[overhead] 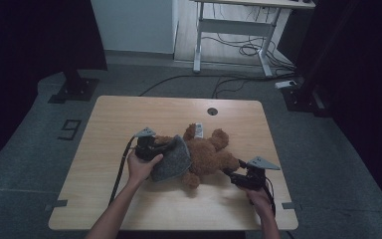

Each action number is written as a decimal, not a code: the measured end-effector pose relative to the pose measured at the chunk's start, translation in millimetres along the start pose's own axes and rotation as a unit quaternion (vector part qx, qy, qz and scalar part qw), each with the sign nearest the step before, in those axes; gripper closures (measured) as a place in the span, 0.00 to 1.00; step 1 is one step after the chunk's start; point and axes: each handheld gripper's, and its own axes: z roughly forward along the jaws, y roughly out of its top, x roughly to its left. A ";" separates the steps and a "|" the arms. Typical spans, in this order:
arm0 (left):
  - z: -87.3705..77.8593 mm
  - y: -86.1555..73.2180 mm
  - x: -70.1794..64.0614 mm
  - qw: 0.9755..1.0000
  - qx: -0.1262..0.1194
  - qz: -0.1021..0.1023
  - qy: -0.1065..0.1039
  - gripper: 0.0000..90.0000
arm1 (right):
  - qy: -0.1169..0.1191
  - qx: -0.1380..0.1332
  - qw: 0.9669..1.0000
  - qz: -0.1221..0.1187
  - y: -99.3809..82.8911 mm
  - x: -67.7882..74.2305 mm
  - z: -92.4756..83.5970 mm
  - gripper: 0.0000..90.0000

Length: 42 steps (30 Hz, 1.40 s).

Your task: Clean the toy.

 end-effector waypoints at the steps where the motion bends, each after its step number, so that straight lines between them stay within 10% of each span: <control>1: -0.3 -0.6 -0.3 1.000 -0.001 -0.001 -0.001 0.92 | -0.002 -0.002 1.000 -0.001 4.1 2.2 -2.7 0.21; 8: -3.8 -5.0 -4.7 1.000 0.000 0.000 -0.006 0.92 | 0.011 -0.020 1.000 -0.005 26.3 18.9 -10.1 0.18; 17: -7.8 -9.1 -7.9 1.000 0.003 -0.003 -0.009 0.92 | 0.033 0.071 0.997 -0.022 16.2 44.6 46.1 0.31; 20: -7.5 -10.2 -9.0 1.000 0.001 -0.004 -0.009 0.92 | 0.048 0.082 0.995 0.008 8.2 38.8 58.0 0.42; 30: -7.1 6.0 -34.1 0.999 0.015 0.031 0.031 0.92 | 0.001 0.075 0.997 -0.034 9.1 39.1 61.2 0.58; 38: 54.6 40.0 -92.2 0.996 0.035 0.076 0.004 0.92 | 0.005 0.064 0.996 -0.055 -0.2 41.7 55.9 0.61; 42: 95.2 35.5 -107.2 0.991 0.071 0.107 0.047 0.92 | 0.004 0.063 0.996 -0.060 -3.0 41.2 52.6 0.61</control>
